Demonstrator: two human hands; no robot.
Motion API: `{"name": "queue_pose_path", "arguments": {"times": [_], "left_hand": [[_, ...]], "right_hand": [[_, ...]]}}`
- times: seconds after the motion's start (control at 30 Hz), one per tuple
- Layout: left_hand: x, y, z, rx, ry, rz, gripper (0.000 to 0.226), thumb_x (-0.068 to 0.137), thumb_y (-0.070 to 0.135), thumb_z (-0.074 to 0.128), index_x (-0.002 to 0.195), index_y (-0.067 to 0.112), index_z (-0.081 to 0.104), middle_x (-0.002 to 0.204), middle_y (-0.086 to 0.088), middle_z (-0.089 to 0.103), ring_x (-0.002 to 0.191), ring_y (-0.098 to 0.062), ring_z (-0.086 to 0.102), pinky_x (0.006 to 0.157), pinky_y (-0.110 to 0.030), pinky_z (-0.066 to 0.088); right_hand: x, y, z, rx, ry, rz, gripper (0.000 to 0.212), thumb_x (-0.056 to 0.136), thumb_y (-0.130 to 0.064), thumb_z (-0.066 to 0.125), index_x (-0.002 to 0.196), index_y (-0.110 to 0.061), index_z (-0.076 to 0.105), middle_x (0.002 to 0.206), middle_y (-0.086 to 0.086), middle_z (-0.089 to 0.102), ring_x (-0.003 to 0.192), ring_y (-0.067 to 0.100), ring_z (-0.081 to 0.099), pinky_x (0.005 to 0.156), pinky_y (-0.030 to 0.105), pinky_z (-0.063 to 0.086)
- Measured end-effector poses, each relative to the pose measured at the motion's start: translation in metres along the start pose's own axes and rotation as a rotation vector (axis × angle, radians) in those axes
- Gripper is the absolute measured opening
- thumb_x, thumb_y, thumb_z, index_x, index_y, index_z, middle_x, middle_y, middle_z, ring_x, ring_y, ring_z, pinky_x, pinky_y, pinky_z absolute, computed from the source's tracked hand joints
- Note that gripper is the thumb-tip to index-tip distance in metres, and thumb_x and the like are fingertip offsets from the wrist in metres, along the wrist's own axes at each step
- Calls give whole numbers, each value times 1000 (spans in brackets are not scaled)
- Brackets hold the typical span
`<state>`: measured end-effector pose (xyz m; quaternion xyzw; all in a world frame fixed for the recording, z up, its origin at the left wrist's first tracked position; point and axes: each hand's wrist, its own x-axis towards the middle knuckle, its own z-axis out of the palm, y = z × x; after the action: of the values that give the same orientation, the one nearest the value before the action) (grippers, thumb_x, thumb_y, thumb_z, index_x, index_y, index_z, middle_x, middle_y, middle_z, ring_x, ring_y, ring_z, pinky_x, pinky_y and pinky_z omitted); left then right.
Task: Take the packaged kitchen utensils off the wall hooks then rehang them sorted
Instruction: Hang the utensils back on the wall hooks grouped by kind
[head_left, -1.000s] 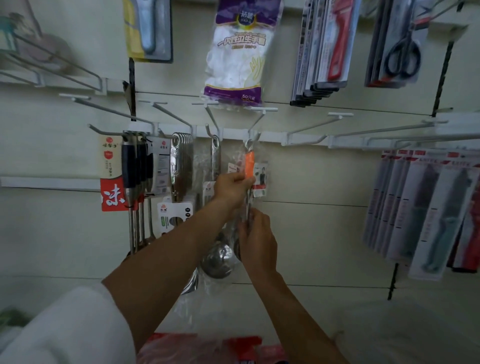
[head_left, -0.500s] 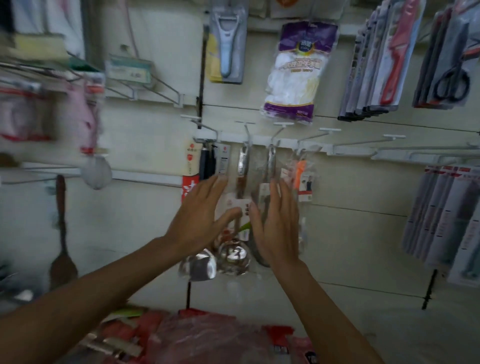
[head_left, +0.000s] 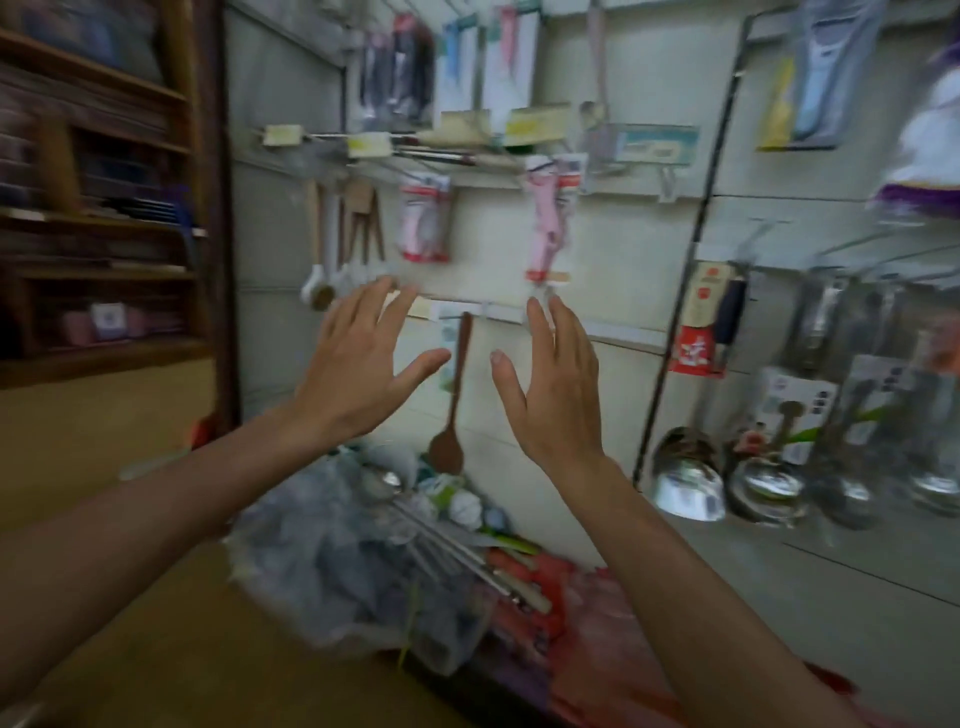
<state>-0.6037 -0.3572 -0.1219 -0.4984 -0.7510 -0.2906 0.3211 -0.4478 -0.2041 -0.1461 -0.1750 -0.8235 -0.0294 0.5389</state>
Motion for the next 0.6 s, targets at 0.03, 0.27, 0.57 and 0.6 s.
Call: {"name": "queue_pose_path", "arguments": {"times": [0.03,0.27,0.57,0.6], "left_hand": [[-10,-18,-10,21,0,-22,85,88,76,28,154,23,24,160,-7,23,147,-28,20,119,-51,19],[-80,-131,-73,175,31,-156,87,86,78,24,154,23,25,159,-7,25,146,-27,21,119,-51,19],[-153,-244,-134,334,41,-286,85,88,75,26,154,21,27,158,-7,28,146,-26,23,119,-49,21],[-162,-257,-140,353,35,-304,84,89,75,26,154,22,25,159,-6,27,146,-26,22,119,-49,21]], "right_hand": [[-1,-21,13,26,-12,-10,65,101,-51,36,153,-12,32,161,13,27,149,29,23,121,44,22],[-8,-146,98,141,-65,-97,64,101,-48,41,153,-12,33,159,15,29,148,32,25,119,49,26],[-25,-278,175,238,-165,-197,68,101,-55,32,155,-13,27,161,13,26,150,28,22,121,45,25],[-27,-293,183,248,-177,-206,68,101,-55,32,155,-14,27,161,13,26,149,27,22,121,45,24]]}}
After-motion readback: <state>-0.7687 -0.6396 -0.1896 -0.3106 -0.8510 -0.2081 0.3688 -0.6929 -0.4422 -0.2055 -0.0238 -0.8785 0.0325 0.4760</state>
